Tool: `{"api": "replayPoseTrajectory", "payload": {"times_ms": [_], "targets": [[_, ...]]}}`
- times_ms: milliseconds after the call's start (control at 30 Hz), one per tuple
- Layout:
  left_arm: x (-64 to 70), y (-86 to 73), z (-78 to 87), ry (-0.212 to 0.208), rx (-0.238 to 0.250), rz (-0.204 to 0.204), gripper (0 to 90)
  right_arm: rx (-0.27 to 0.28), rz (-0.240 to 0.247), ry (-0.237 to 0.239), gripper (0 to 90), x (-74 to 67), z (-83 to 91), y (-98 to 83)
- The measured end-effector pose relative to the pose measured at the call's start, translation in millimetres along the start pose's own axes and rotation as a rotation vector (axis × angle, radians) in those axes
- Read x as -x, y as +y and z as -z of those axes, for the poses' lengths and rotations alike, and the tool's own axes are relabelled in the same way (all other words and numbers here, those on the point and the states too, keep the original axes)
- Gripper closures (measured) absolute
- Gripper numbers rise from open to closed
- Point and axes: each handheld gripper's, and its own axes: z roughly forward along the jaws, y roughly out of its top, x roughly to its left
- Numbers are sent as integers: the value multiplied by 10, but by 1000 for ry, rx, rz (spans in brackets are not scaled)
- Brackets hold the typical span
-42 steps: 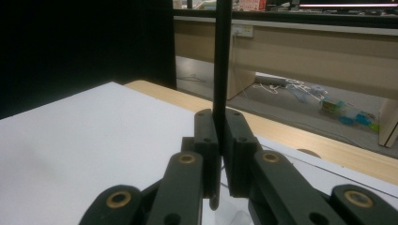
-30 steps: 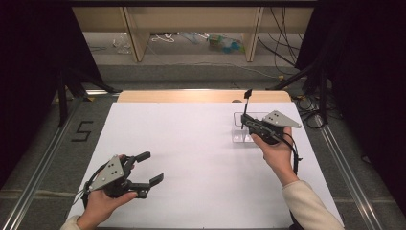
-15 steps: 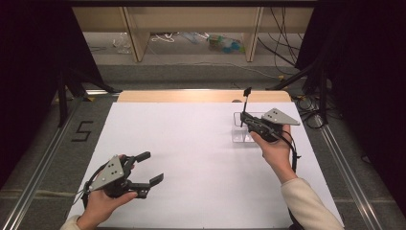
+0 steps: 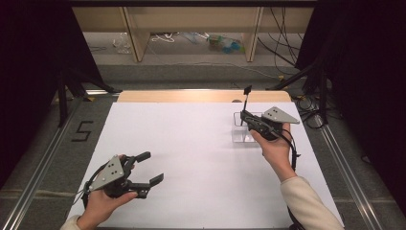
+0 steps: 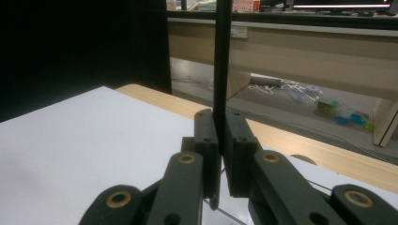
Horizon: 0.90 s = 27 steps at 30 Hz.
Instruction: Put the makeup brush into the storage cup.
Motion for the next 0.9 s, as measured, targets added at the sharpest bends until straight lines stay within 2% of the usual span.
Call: {"api": "replayPoseTrajectory", "payload": {"times_ms": [567,633,700,900], "targets": [[4,-4,-3,0,-2,7,167,-2,9,-11,858,34,-44,11],[5,-4,-2,1,-1,8,167,-18,-2,-8,858,32,-39,17],[5,-2,-1,1,-2,6,166,5,9,-17,857,40,-55,13],[5,-3,-1,1,-2,6,166,0,0,-16,857,47,-66,18]]}}
